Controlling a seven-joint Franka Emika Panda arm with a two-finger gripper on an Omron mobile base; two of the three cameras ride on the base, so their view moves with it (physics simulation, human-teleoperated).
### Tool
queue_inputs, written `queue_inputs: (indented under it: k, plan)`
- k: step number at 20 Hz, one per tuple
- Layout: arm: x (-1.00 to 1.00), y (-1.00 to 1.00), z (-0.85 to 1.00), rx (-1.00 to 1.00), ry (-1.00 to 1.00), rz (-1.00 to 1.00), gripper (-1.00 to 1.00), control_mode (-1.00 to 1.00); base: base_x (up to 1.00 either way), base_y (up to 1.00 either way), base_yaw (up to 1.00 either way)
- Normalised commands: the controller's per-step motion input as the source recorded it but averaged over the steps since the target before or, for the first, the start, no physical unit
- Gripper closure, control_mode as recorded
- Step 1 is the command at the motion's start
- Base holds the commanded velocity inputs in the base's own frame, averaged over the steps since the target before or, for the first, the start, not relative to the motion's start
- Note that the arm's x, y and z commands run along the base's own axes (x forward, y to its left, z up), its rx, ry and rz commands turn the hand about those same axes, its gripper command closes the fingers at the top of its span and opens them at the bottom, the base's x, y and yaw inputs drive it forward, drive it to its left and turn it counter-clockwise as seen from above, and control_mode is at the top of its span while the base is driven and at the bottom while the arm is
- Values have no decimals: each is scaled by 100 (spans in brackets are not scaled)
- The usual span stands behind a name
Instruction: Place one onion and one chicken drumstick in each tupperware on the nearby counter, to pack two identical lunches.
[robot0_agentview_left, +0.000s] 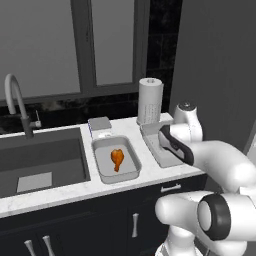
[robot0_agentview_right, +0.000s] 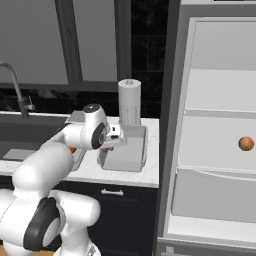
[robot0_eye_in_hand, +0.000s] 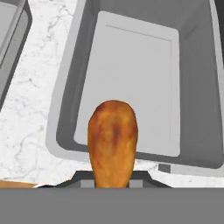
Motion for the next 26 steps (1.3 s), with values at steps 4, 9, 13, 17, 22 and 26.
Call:
queue_inputs:
  k: [4, 9, 13, 17, 22, 26]
  plan:
    - [34, -6, -28, 0, 6, 0, 100, -100, 0, 0, 0]
    - [37, -15, -19, 0, 9, 0, 100, -100, 0, 0, 0]
    - [28, -16, -30, 0, 5, 0, 100, -100, 0, 0, 0]
    - [10, -13, -31, 0, 1, 0, 100, -100, 0, 0, 0]
    - [0, -3, -31, 0, 0, 0, 100, -100, 0, 0, 0]
    - [0, 0, -34, 0, 0, 0, 100, -100, 0, 0, 0]
